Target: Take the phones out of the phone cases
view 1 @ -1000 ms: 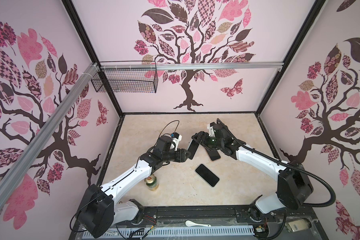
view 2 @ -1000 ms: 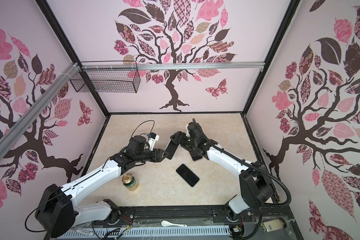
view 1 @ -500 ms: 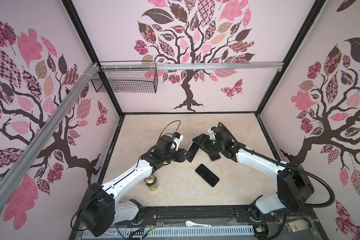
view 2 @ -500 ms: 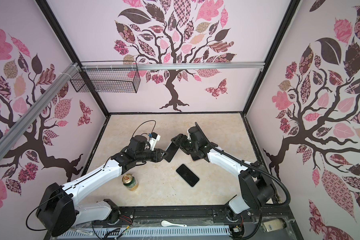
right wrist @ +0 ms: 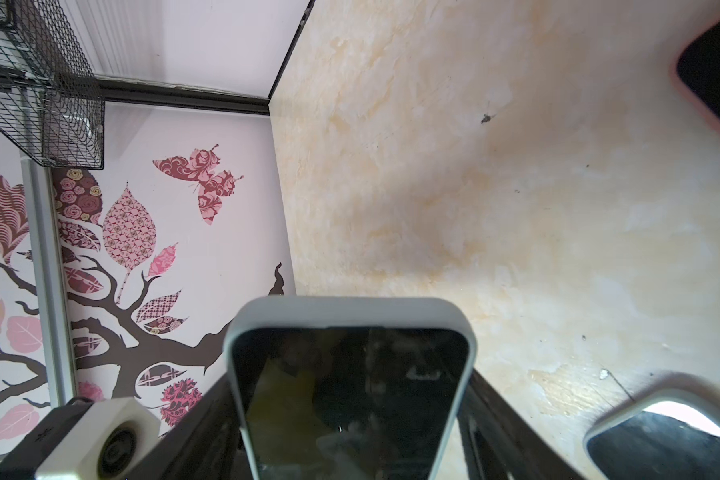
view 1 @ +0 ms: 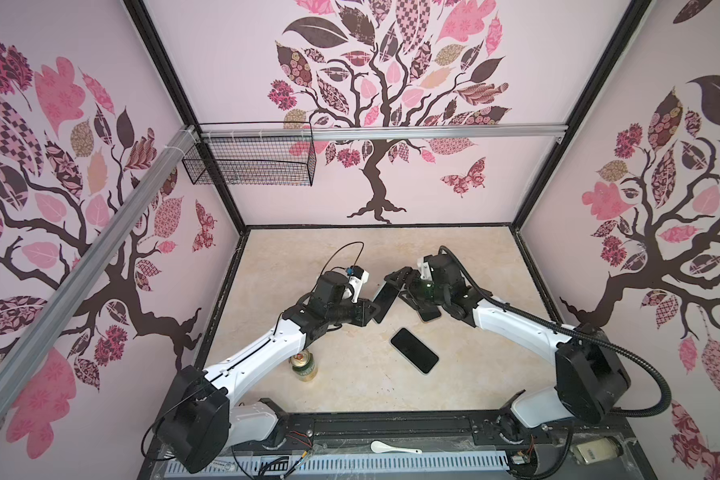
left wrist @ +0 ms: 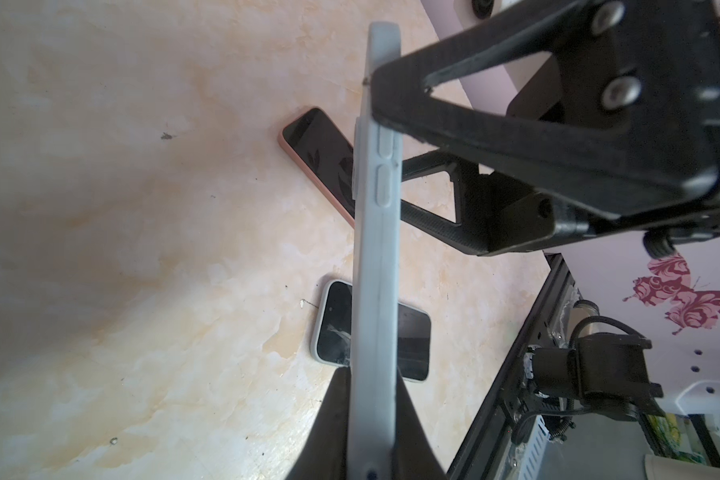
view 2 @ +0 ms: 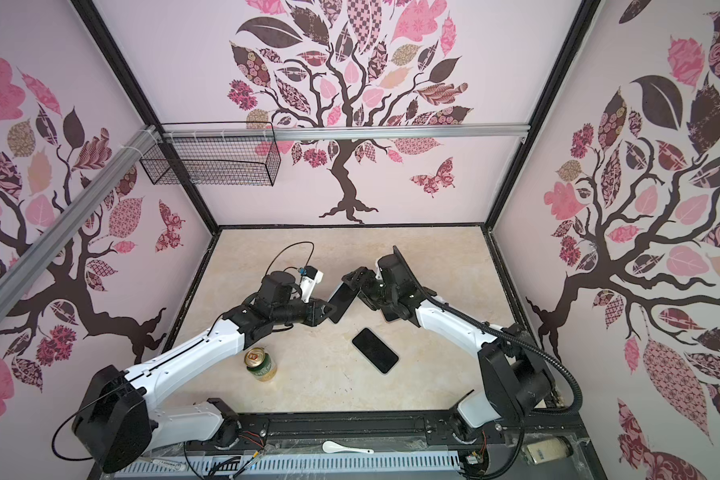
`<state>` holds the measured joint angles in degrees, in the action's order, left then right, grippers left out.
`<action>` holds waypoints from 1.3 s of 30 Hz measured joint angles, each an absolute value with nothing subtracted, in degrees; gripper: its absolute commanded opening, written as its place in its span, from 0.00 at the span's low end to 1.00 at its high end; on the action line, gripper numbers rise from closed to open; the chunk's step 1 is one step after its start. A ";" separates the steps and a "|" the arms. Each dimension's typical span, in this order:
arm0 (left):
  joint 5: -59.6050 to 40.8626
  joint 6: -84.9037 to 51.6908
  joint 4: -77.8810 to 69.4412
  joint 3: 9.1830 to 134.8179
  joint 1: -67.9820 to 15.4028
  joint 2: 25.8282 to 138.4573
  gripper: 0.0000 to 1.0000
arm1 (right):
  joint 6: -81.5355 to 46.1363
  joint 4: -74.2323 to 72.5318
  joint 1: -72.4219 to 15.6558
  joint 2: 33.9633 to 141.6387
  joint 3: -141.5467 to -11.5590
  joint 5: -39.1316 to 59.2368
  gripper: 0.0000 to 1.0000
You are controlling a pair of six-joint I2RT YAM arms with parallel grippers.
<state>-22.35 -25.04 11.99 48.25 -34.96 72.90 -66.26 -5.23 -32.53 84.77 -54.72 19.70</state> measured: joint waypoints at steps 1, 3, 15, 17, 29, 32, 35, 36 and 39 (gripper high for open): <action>-22.31 -24.73 12.19 48.27 -35.05 72.88 0.05 | -66.24 -4.86 -32.53 84.62 -54.70 19.57 0.49; -22.48 -24.12 12.23 48.31 -35.05 72.86 0.00 | -66.13 -4.25 -32.56 84.01 -54.70 19.20 0.54; -20.32 -25.56 19.33 52.47 -34.76 69.49 0.00 | -54.28 -2.57 -32.27 74.37 -54.81 13.26 0.99; -18.61 -25.54 21.69 54.78 -34.76 69.25 0.00 | -48.95 -1.43 -32.21 71.79 -55.20 10.63 1.00; -12.64 -21.02 27.35 58.94 -34.70 64.62 0.00 | -15.05 -1.26 -32.16 55.77 -49.28 5.21 1.00; -13.17 -19.05 30.33 60.97 -34.70 65.49 0.00 | -8.56 0.30 -32.16 53.69 -49.01 7.18 1.00; -14.26 -16.86 32.53 61.10 -34.35 65.32 0.00 | -3.68 3.14 -32.16 53.08 -49.63 9.10 1.00; -14.98 -16.05 33.23 61.10 -33.95 65.21 0.00 | -2.61 4.40 -32.16 53.25 -50.13 9.45 0.99; -18.39 -13.21 34.85 61.10 -31.51 64.12 0.00 | 0.38 9.96 -32.16 54.92 -53.01 10.04 0.99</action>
